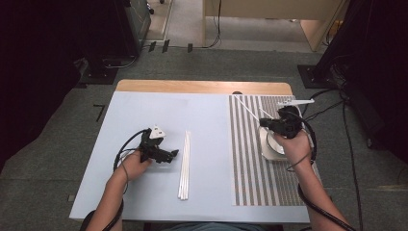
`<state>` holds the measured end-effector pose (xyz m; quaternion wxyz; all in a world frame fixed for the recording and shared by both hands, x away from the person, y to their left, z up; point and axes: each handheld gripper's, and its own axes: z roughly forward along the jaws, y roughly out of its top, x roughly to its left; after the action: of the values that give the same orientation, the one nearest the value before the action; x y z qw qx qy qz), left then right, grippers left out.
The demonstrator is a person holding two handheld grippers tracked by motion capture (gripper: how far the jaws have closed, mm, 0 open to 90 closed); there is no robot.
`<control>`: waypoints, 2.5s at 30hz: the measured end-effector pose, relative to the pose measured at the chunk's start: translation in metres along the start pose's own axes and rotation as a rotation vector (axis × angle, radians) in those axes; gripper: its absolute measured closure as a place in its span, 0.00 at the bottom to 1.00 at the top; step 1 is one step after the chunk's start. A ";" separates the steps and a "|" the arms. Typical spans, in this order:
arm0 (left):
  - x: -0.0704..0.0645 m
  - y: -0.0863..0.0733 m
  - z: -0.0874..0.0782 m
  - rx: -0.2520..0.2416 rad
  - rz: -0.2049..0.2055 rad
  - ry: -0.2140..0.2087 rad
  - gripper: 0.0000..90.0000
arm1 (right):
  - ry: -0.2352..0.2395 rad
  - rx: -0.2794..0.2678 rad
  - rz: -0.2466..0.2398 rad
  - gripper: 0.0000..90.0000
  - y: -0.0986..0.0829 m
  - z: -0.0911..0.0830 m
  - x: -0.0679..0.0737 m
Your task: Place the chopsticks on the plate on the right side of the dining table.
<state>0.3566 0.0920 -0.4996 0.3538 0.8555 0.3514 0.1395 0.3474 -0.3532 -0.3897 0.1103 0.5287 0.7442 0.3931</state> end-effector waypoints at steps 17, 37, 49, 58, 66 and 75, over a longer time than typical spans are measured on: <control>0.000 0.000 0.000 0.000 -0.001 0.000 0.01 | -0.058 0.003 0.022 0.94 0.001 -0.023 -0.042; 0.000 0.000 0.000 -0.001 -0.001 0.000 0.01 | -0.078 -0.013 0.012 0.94 -0.005 -0.038 -0.078; 0.000 0.000 0.000 0.000 0.000 0.000 0.01 | -0.099 -0.006 -0.009 0.94 -0.016 -0.043 -0.099; 0.000 0.000 0.000 0.000 0.001 0.001 0.01 | -0.095 0.001 0.032 0.94 -0.031 -0.038 -0.116; 0.000 0.000 0.000 0.000 0.001 0.001 0.01 | -0.065 0.022 0.002 0.94 -0.039 -0.029 -0.123; 0.000 0.000 0.000 -0.001 0.000 0.000 0.01 | -0.040 0.056 -0.032 0.94 -0.046 -0.019 -0.128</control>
<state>0.3566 0.0920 -0.4996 0.3540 0.8554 0.3512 0.1399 0.3571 -0.4799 -0.4412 0.1169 0.5273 0.7609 0.3596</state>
